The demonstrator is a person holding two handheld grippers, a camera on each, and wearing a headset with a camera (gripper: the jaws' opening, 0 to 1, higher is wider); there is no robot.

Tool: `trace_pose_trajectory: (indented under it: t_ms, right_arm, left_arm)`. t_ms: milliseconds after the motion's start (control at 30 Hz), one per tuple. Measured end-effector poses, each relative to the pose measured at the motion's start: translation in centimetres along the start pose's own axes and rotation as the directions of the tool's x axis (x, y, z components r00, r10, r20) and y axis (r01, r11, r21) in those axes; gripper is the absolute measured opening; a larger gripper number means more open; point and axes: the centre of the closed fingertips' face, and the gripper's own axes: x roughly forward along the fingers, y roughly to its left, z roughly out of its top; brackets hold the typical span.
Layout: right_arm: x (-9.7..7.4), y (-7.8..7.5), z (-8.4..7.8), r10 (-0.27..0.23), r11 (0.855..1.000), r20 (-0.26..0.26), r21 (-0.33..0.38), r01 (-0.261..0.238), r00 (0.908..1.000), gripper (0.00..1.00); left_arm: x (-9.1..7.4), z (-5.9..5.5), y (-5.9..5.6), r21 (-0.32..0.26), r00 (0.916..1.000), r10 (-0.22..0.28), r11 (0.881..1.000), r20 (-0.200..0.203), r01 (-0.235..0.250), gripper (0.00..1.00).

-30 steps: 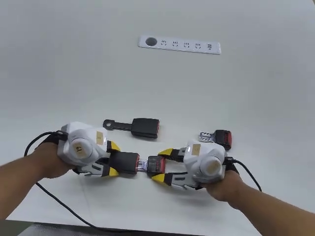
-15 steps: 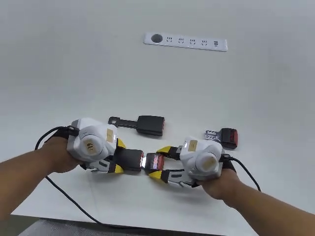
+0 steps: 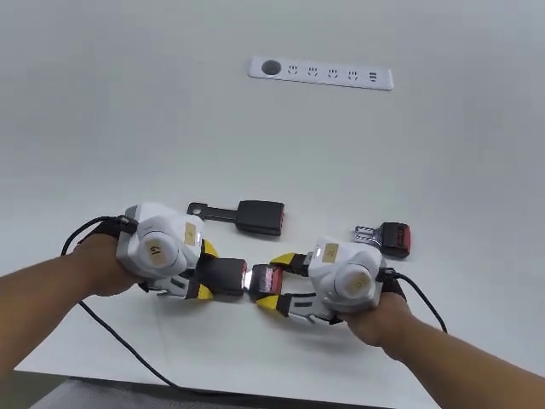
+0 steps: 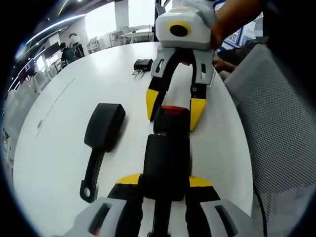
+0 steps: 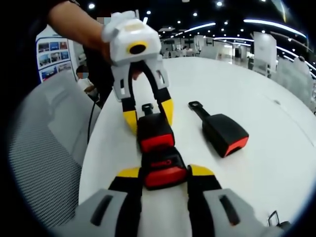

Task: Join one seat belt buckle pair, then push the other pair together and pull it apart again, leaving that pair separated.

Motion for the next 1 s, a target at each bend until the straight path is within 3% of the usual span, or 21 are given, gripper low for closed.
trace_pose_trajectory:
  t_ms: [333,567,1000]
  right_arm:
    - [-0.24,0.01,-0.21,0.018,0.998,-0.023,-0.055,-0.019,0.9996,0.34]
    - [-0.23,0.05,-0.33,0.019,0.995,-0.03,-0.093,-0.022,0.9994,0.34]
    - [-0.25,0.09,-0.23,0.027,0.997,-0.003,-0.077,-0.028,0.9996,0.34]
  left_arm:
    - [-0.03,-0.08,-0.08,-0.004,0.9989,-0.004,1.0,0.047,0.004,0.33]
    - [-0.02,0.0,-0.24,0.009,0.9983,-0.018,1.0,0.056,0.018,0.33]
    - [-0.13,0.21,-0.49,-0.002,0.9954,-0.031,1.0,0.091,0.031,0.32]
